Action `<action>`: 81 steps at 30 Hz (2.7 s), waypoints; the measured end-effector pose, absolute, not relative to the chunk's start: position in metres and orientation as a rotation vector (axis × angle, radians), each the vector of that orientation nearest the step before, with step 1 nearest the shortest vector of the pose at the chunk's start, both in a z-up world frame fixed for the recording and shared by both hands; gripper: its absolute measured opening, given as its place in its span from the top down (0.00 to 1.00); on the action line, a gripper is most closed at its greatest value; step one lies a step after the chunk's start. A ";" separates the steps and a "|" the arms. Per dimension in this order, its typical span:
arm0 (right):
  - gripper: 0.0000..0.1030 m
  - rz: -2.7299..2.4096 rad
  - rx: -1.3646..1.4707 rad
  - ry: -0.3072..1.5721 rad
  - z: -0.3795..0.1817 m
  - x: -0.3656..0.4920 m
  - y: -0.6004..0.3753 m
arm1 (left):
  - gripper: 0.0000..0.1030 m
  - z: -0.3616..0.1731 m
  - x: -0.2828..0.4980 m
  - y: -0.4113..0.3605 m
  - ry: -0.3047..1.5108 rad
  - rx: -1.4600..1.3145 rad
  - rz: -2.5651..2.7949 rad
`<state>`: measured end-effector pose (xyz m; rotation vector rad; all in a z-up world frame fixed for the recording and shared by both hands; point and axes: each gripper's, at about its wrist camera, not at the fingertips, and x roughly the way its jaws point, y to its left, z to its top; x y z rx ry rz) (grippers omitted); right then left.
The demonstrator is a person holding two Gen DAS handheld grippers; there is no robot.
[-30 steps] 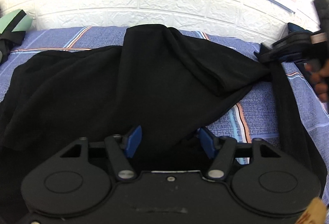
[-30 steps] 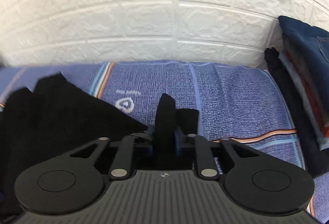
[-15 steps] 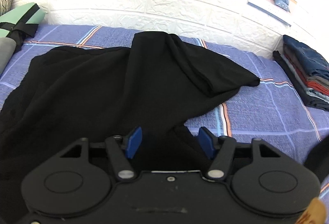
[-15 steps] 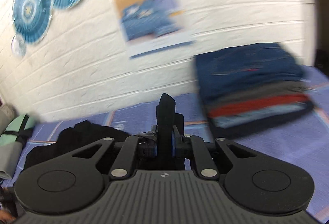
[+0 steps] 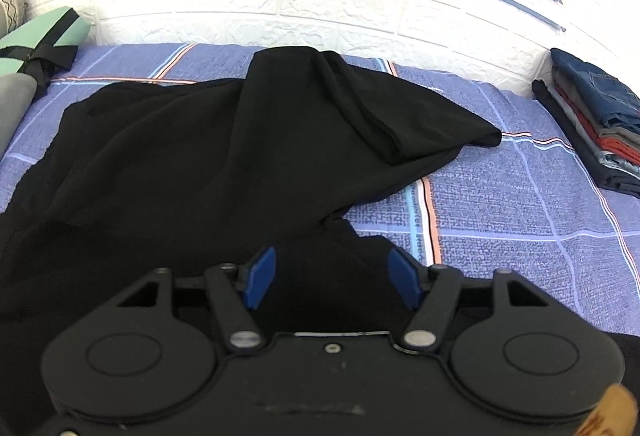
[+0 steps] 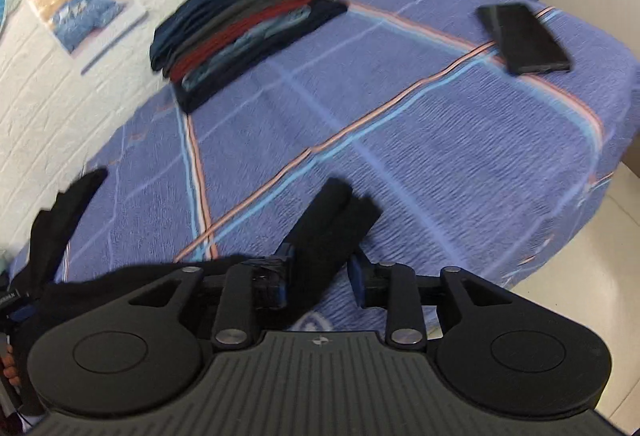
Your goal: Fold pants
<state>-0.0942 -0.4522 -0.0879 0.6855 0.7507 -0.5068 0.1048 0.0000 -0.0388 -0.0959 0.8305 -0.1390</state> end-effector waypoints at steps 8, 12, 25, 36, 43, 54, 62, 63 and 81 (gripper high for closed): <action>0.28 -0.564 0.500 0.673 -0.060 -0.089 -0.471 | 0.35 -0.038 0.113 -0.003 0.830 -0.062 -0.117; 0.25 -0.492 0.486 0.684 -0.073 -0.073 -0.475 | 0.34 -0.042 0.131 -0.009 0.847 -0.050 -0.122; 0.25 -0.324 0.565 0.740 -0.104 -0.059 -0.484 | 0.70 -0.063 0.155 -0.025 0.852 0.049 -0.076; 0.86 -0.410 0.515 0.620 -0.078 -0.072 -0.487 | 0.90 -0.033 0.145 -0.015 0.730 -0.023 0.001; 0.86 -0.471 0.553 0.640 -0.099 -0.047 -0.512 | 0.85 -0.056 0.164 -0.033 0.778 0.001 0.015; 0.29 -0.507 0.500 0.576 -0.093 -0.082 -0.501 | 0.34 -0.018 0.091 0.038 0.700 -0.086 0.068; 0.28 -0.514 0.523 0.634 -0.110 -0.107 -0.481 | 0.26 -0.017 0.042 0.135 0.710 -0.127 0.353; 0.28 -0.517 0.521 0.629 -0.110 -0.108 -0.479 | 0.26 -0.018 0.036 0.147 0.713 -0.146 0.389; 0.18 -0.562 0.512 0.602 -0.117 -0.112 -0.458 | 0.45 -0.076 -0.005 0.234 0.748 -0.390 0.532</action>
